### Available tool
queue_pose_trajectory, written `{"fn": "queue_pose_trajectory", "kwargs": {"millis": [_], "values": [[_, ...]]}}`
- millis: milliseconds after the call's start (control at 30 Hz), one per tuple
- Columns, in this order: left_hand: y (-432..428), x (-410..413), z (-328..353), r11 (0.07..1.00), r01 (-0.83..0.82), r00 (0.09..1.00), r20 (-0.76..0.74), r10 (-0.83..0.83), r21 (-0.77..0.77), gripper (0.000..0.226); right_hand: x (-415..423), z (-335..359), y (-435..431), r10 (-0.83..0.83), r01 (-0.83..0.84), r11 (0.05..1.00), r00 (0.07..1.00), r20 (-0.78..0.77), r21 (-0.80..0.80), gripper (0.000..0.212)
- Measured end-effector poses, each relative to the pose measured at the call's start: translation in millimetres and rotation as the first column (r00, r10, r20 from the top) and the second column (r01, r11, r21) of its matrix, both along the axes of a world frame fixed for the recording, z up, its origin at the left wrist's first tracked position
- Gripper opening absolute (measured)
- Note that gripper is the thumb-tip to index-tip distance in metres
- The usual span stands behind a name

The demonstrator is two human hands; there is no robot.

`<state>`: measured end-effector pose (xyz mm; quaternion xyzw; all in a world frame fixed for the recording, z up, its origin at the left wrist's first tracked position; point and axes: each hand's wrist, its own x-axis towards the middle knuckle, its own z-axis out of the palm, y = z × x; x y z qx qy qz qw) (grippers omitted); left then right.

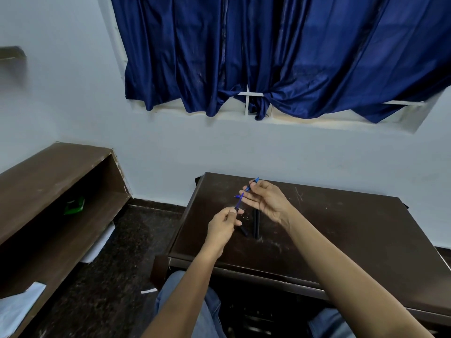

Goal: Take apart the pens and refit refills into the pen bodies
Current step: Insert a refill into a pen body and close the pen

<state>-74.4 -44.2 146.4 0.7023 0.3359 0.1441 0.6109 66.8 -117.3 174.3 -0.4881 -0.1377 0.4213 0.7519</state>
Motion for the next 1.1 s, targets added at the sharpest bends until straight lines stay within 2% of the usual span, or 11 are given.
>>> {"fn": "queue_pose_trajectory", "kwargs": {"millis": [433, 733, 1000, 1100], "values": [[-14.4, -12.0, 8.8, 1.000, 0.022, 1.000, 0.004, -0.022, 0.019, 0.029, -18.5, 13.1, -20.1, 0.094, -0.072, 0.992, 0.972, 0.214, -0.108, 0.011], [-17.7, -27.8, -2.4, 0.996, 0.091, 0.995, -0.032, -0.091, -0.003, 0.029, -32.1, -2.2, -32.5, 0.070, -0.048, 0.991, 0.980, 0.187, -0.121, 0.014], [-23.1, -34.0, -5.1, 0.997, 0.066, 0.997, -0.028, -0.067, -0.031, 0.029, -51.0, -13.9, -41.0, 0.159, -0.111, 0.970, 0.962, 0.222, -0.216, 0.016], [-25.1, -33.7, -5.4, 0.997, 0.060, 0.997, -0.037, -0.062, -0.049, 0.028, -55.4, -18.4, -42.2, 0.146, -0.109, 0.975, 0.971, 0.190, -0.194, 0.015]]}}
